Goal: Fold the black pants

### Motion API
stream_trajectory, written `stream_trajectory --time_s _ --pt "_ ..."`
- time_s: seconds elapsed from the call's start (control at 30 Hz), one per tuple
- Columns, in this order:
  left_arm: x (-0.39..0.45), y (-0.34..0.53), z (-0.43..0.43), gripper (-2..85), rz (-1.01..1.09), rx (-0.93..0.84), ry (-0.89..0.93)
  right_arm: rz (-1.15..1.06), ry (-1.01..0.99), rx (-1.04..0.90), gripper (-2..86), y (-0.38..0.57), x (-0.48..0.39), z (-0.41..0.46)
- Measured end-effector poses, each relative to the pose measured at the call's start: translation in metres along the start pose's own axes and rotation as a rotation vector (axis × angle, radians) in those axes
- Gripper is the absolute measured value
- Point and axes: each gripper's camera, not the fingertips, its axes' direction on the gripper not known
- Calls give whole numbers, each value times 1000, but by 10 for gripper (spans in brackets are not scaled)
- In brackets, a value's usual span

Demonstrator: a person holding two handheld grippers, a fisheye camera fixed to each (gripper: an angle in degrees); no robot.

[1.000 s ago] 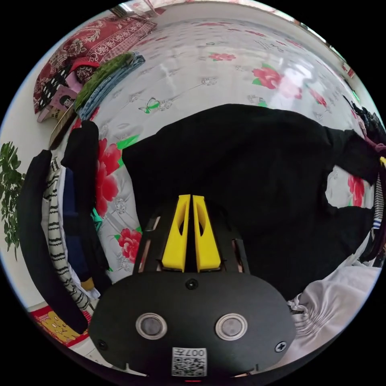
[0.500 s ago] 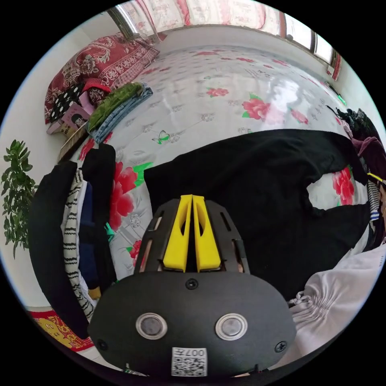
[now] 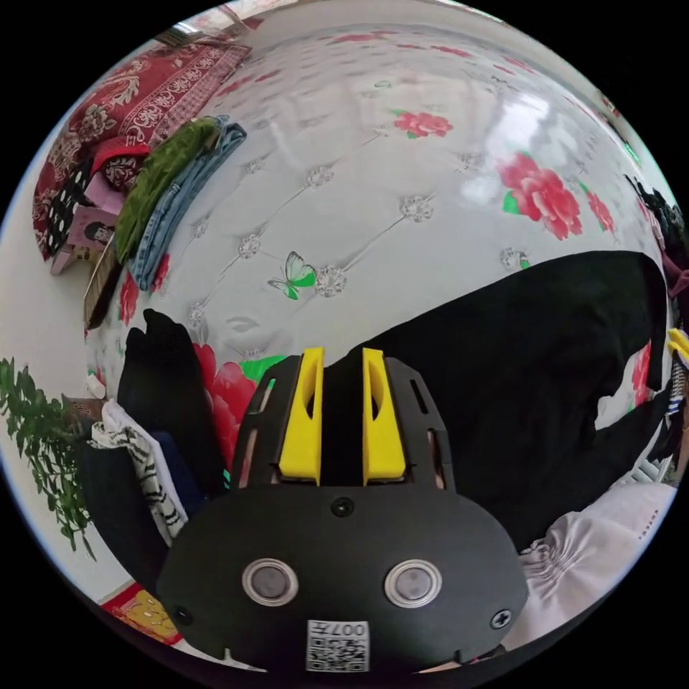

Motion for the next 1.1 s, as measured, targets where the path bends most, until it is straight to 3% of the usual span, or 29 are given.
stream_trajectory --time_s 0.07,0.13,0.27,0.4,0.73,0.93,1.1 --pt "8 -3 2 31 14 6 4 -42 29 -98 85 9 -14 24" --pt "25 1 2 10 71 26 -57 -106 133 -37 79 20 -34 26" --pt "58 4 6 -8 166 23 -215 -95 143 -49 40 16 -27 21" --pt "56 5 -4 -9 138 14 -204 8 178 69 13 20 14 -35" --pt "52 108 -105 -10 73 266 -208 195 254 429 0 103 87 -195" --pt "56 194 -133 -10 25 344 -55 292 146 382 -2 154 98 -170" --pt "67 218 -127 -10 17 322 -40 331 70 344 -2 167 104 -149"
